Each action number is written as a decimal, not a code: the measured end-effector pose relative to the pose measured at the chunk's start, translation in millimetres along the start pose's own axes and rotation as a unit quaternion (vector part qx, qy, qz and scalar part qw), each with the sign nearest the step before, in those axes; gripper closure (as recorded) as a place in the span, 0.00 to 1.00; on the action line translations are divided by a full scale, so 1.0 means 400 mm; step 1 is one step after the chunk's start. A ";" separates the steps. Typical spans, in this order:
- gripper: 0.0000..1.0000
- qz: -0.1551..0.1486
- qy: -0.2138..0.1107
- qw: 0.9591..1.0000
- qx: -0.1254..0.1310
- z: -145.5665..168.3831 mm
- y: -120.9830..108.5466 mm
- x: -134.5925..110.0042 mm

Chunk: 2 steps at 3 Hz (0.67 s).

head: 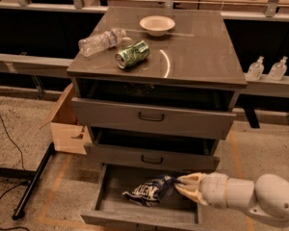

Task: Place blue chip bag into bottom drawer

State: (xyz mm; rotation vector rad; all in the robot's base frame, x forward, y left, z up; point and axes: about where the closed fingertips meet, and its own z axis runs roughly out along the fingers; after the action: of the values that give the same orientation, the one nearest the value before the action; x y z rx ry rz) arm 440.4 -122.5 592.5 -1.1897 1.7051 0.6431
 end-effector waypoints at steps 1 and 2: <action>1.00 0.000 0.020 1.000 -0.003 0.082 0.032 0.145; 1.00 0.000 0.020 1.000 -0.003 0.082 0.032 0.145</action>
Offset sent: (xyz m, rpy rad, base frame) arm -0.0045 0.0064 -0.0518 -0.0301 0.0137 0.0077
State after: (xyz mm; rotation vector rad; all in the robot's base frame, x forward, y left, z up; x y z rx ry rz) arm 435.9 -115.5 525.2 -1.2157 1.7375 0.6284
